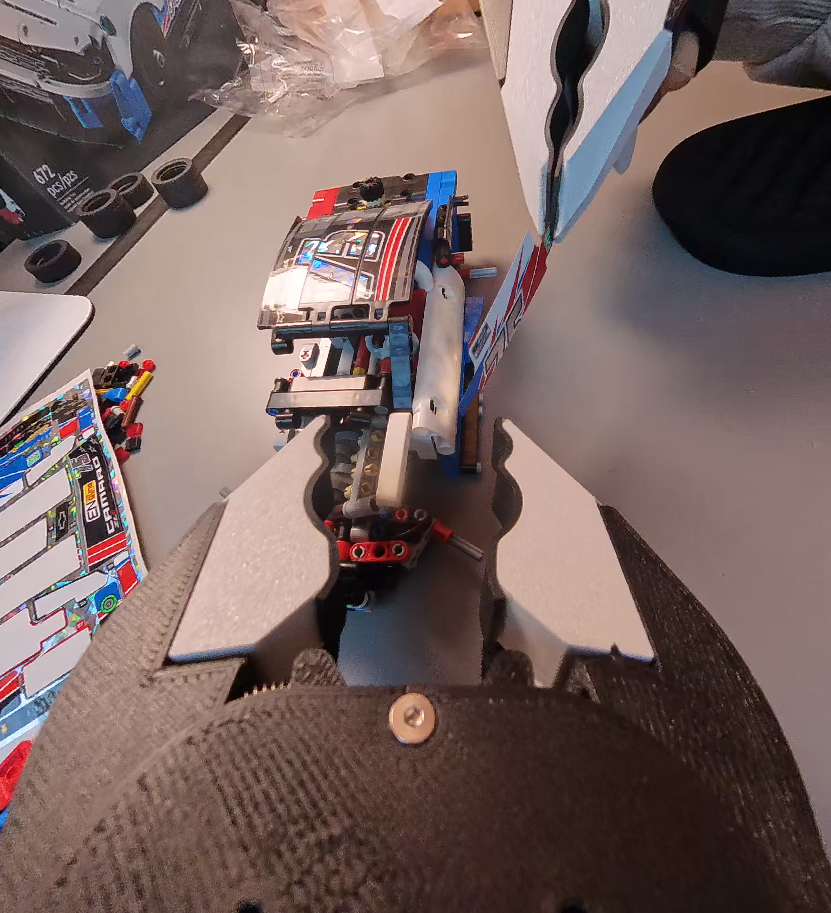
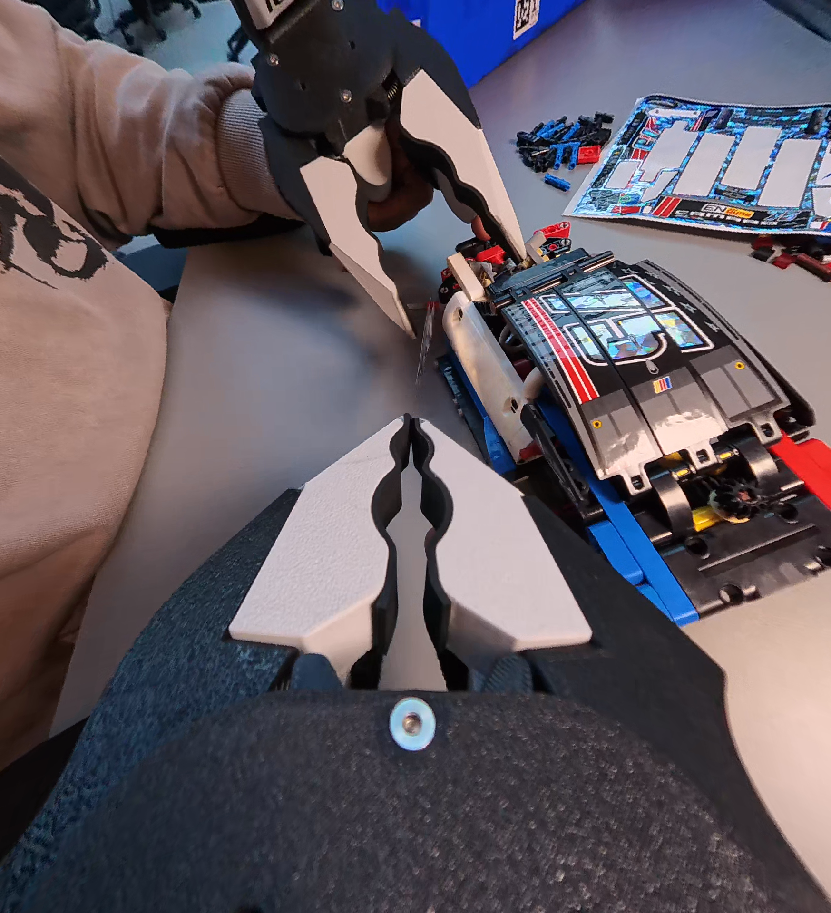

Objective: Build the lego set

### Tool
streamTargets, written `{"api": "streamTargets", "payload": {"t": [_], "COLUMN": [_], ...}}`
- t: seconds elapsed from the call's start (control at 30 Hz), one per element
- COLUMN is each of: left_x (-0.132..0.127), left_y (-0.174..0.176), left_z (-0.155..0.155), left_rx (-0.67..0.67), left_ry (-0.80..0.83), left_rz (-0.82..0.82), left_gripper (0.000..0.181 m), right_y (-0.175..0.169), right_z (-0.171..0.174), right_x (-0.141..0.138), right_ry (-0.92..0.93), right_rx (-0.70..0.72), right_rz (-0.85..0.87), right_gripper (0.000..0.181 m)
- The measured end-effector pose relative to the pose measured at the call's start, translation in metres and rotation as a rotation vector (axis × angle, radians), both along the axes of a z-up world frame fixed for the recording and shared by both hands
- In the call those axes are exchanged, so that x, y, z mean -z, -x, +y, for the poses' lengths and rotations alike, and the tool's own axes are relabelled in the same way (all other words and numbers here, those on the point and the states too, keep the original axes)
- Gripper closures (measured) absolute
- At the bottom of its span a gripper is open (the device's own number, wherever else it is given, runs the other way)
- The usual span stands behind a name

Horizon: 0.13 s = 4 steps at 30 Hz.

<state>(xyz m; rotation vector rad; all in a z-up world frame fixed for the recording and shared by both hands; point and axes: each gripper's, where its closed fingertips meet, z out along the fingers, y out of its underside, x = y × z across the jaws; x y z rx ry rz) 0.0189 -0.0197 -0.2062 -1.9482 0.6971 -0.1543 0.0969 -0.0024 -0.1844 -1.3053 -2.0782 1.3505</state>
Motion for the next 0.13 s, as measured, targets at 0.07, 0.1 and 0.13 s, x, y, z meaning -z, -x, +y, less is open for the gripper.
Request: {"api": "streamTargets", "payload": {"t": [0.07,0.1,0.13], "left_x": [-0.0013,-0.0014,-0.0007], "left_y": [-0.0025,-0.003,-0.0024], "left_z": [-0.0016,-0.0022,-0.0023], "left_rx": [0.017,0.021,0.02], "left_ry": [-0.001,0.0,0.002], "left_rz": [-0.016,-0.021,-0.02], "left_gripper": [0.118,0.119,0.119], "right_y": [0.0013,0.002,0.0028], "right_z": [-0.0007,-0.0006,-0.0004], "right_x": [0.0047,0.007,0.0086], "right_ry": [0.022,0.038,0.051], "right_rx": [-0.017,-0.024,-0.029], "right_rz": [-0.022,-0.032,-0.038], "right_gripper": [0.181,0.181,0.181]}}
